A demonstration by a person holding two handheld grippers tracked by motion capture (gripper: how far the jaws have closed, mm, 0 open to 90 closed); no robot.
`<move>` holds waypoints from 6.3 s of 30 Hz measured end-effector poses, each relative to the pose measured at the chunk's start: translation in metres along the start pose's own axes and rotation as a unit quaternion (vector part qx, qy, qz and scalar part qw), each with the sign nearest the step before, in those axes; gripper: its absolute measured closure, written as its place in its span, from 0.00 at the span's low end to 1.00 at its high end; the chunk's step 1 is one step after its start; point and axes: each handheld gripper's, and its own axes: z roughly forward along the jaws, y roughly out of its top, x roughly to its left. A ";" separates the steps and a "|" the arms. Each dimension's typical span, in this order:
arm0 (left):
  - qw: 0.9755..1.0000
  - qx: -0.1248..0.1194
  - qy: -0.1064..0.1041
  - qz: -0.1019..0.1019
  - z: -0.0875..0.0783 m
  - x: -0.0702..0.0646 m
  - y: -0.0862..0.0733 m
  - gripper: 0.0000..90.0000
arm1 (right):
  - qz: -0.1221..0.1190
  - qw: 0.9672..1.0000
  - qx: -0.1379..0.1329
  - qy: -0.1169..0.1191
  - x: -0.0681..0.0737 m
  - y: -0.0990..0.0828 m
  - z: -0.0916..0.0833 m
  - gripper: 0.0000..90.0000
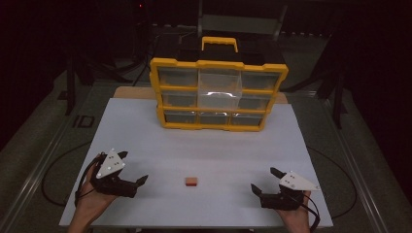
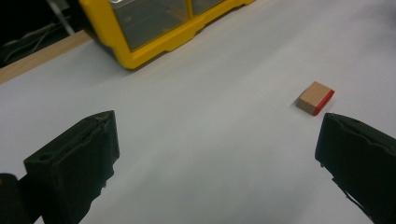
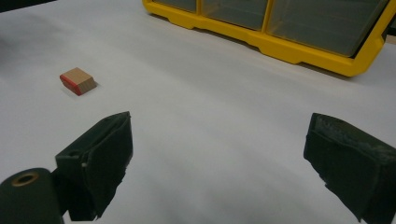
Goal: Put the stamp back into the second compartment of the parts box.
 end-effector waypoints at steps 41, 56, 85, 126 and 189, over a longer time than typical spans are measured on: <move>0.982 0.114 -0.116 0.093 0.096 -0.035 0.047 0.00 | -0.001 1.000 0.000 0.004 -0.001 0.000 0.000 0.09; 0.967 0.162 -0.145 0.131 0.125 -0.052 0.054 0.03 | -0.002 1.000 0.003 0.004 -0.001 0.000 0.000 0.09; 0.943 0.225 -0.202 0.138 0.150 -0.067 0.050 0.73 | -0.003 1.000 0.006 0.007 -0.001 0.000 0.002 0.09; 0.969 0.204 -0.132 0.052 0.122 -0.030 0.063 0.74 | 0.011 1.000 0.004 0.015 -0.005 -0.002 0.003 0.09; 0.980 0.175 -0.088 0.024 0.055 0.052 0.114 0.74 | 0.022 1.000 -0.002 0.015 -0.007 -0.002 0.002 0.09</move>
